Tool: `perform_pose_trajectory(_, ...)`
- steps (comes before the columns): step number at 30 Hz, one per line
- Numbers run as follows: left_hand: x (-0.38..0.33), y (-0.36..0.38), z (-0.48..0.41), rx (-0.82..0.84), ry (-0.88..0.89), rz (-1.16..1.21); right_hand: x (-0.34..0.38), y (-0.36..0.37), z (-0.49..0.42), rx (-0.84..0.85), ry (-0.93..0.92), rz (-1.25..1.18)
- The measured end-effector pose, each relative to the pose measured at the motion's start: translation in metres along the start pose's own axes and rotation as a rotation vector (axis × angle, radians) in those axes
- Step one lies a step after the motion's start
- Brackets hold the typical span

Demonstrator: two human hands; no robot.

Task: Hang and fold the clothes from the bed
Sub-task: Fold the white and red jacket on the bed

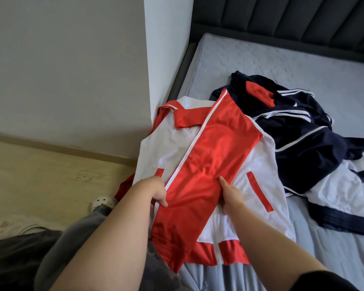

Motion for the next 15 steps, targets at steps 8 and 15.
perform_pose_trajectory(8, -0.005, -0.023, 0.007, -0.142, 0.075, 0.079, 0.005, -0.002, 0.001, -0.013, -0.047, -0.008)
perform_pose_trajectory(15, -0.024, 0.016, 0.023, 0.251, 0.118, 0.615, 0.005, -0.003, 0.001, 0.013, -0.06, 0.046)
Point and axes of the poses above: each hand's wrist, its own z-axis away from the middle knuckle, its own y-axis out of the palm, x = y × z, the point moved 9 cm from there along -z, towards the middle knuckle, and after that the axes turned 13 degrees about z, right-handed, at the moved point
